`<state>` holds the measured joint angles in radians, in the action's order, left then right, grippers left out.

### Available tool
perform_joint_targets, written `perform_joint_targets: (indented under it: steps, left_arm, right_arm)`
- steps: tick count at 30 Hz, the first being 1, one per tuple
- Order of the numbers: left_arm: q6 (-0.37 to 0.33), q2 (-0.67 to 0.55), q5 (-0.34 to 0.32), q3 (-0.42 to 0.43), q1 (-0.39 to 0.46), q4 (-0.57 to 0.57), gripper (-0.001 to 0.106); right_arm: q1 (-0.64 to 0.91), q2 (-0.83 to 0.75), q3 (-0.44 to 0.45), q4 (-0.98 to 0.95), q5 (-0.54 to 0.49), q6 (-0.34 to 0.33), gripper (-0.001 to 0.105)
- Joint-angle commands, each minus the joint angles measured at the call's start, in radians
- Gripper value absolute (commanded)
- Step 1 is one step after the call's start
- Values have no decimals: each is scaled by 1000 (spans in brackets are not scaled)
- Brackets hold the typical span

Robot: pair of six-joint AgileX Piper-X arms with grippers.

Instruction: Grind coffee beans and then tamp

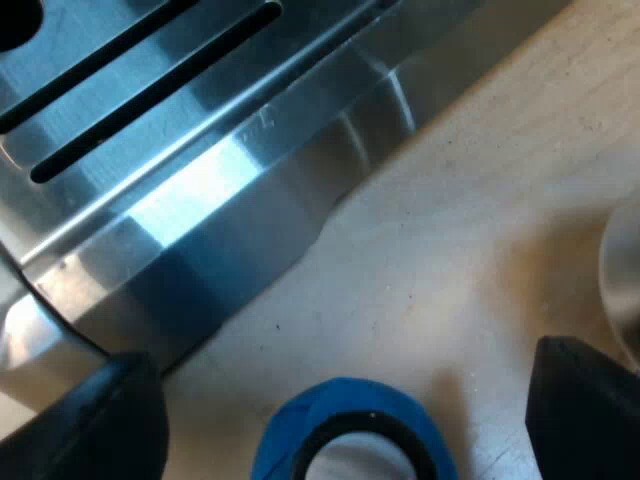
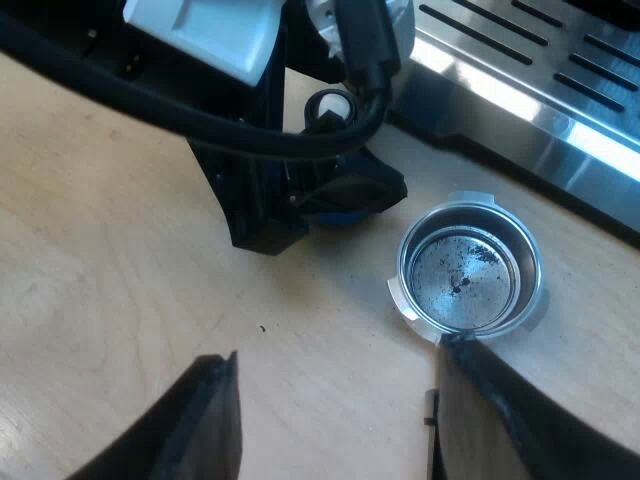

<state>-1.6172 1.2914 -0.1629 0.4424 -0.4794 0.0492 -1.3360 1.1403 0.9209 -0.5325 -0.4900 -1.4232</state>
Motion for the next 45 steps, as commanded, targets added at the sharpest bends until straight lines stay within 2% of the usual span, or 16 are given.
perform_joint_targets:
  steps: [1, 6, 12, 14, 18, 19, 20, 26, 38, 45]
  left_arm:
    - [3, -3, 10, 5, -6, -10, 75]
    - [3, -3, 10, 5, -6, -10, 74]
    - [3, -3, 10, 5, -6, -10, 62]
    - [3, -3, 10, 5, -6, -8, 54]
    - [3, -3, 10, 5, -6, -6, 43]
    - [3, -3, 10, 5, -6, -3, 30]
    - [3, -3, 10, 5, -6, -3, 24]
    - [3, -3, 10, 5, -6, -3, 0]
    - [3, -7, 10, 5, -6, 2, 1]
    - [3, -69, 10, 5, -6, 75, 1]
  right_arm:
    - [7, -10, 8, 5, 0, -16, 47]
    - [7, -10, 8, 5, 0, -16, 47]
    - [7, -10, 8, 5, 0, -16, 47]
    - [7, -10, 8, 5, 0, -16, 47]
    - [7, -10, 8, 5, 0, -16, 47]
    - [7, -10, 8, 5, 0, -16, 47]
    - [7, -10, 8, 5, 0, -16, 47]
    - [7, -10, 8, 5, 0, -16, 47]
    - [7, -10, 8, 5, 0, -16, 47]
    - [7, -10, 8, 5, 0, -16, 47]
